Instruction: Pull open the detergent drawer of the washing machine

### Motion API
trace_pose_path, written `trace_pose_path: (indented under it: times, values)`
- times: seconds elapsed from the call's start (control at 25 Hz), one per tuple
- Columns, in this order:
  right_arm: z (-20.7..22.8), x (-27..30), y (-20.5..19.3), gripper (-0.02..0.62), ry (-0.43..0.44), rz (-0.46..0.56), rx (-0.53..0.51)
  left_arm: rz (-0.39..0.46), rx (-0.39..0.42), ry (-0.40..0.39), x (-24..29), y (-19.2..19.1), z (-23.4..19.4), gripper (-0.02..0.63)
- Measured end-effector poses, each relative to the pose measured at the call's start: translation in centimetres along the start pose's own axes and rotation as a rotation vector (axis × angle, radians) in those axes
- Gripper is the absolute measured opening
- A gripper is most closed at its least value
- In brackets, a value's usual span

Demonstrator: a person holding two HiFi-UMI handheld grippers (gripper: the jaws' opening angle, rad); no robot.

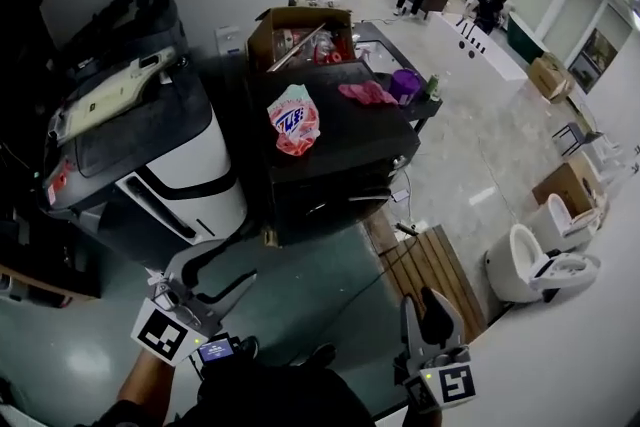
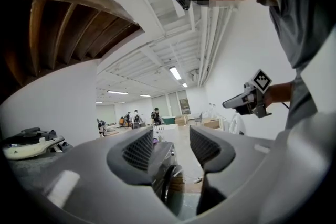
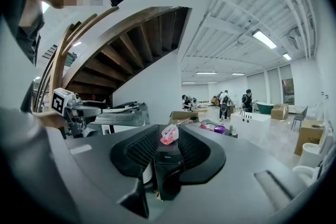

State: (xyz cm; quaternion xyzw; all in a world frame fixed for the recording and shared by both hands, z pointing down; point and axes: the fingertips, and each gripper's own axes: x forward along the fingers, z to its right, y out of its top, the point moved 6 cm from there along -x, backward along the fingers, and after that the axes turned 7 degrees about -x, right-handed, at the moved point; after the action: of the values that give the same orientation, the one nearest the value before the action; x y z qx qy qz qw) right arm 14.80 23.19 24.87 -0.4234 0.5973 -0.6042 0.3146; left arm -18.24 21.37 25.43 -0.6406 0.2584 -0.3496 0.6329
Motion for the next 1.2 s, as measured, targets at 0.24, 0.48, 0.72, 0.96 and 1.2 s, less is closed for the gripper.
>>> trace_pose_path:
  times: [0.24,0.48,0.72,0.96,1.2]
  values:
    - [4.9,1.6,-0.7,0.1,0.108,-0.001,0.006,0.052,0.079,0.096,2.6,1.5,2.6,0.267]
    - [6.5,3.7,-1.9,0.1,0.207,0.02,0.037,0.002,0.081,0.187,3.5,2.4,3.6,0.268]
    - [7.7,6.9,-2.7,0.1,0.254,0.018,0.06,-0.023,0.09,0.231,4.9,2.2,2.7,0.267]
    - [7.3,10.7,-2.7,0.1,0.266,0.005,0.129,0.001,0.068,0.201,8.3,2.5,-2.0,0.268]
    - [5.6,14.1,-2.1,0.1,0.234,-0.001,0.171,0.029,0.056,0.091,12.1,2.5,-7.8,0.268]
